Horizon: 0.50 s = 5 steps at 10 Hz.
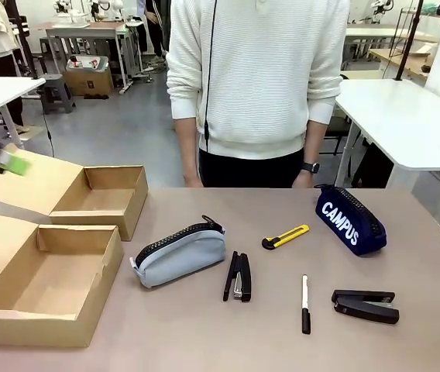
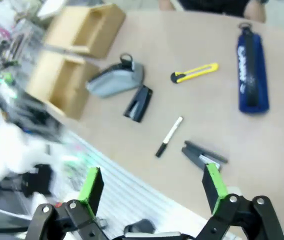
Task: Place items inside the box.
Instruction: Pick up a Pencil pouch or Stapler and place it inside the Mailer Box closest to the robot.
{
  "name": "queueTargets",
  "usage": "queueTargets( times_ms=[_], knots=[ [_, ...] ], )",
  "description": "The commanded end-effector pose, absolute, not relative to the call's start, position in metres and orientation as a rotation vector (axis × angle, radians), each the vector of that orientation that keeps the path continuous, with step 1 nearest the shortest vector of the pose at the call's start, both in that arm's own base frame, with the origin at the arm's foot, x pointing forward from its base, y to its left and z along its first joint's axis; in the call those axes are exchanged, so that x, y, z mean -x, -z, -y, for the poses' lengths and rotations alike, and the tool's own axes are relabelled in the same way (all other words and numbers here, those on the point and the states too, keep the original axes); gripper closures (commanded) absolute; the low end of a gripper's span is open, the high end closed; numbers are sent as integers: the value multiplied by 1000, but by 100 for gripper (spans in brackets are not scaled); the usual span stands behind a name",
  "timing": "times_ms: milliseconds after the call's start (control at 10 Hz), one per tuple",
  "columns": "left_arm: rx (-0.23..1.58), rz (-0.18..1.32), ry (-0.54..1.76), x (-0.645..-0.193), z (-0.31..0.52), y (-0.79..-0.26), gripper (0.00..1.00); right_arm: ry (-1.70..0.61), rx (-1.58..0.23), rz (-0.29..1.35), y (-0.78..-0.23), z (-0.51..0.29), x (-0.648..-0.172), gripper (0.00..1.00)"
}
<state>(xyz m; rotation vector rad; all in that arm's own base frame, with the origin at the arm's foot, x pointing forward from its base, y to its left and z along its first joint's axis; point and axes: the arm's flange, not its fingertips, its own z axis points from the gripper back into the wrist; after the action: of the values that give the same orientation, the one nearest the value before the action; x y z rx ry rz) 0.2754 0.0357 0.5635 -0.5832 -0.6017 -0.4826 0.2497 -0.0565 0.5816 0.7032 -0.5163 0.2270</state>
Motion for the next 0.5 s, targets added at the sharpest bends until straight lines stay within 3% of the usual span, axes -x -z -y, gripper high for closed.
queueTargets(
  times_ms=[0,200,400],
  knots=[
    [857,671,205,-286,-123,-530,0,3,-889,565,-526,149,-221,0],
    [1036,783,-31,-268,-189,-491,0,210,-1054,649,-478,220,-185,0],
    [1112,871,-193,-253,-201,-466,0,364,-1112,699,-429,246,-161,0]
  ],
)
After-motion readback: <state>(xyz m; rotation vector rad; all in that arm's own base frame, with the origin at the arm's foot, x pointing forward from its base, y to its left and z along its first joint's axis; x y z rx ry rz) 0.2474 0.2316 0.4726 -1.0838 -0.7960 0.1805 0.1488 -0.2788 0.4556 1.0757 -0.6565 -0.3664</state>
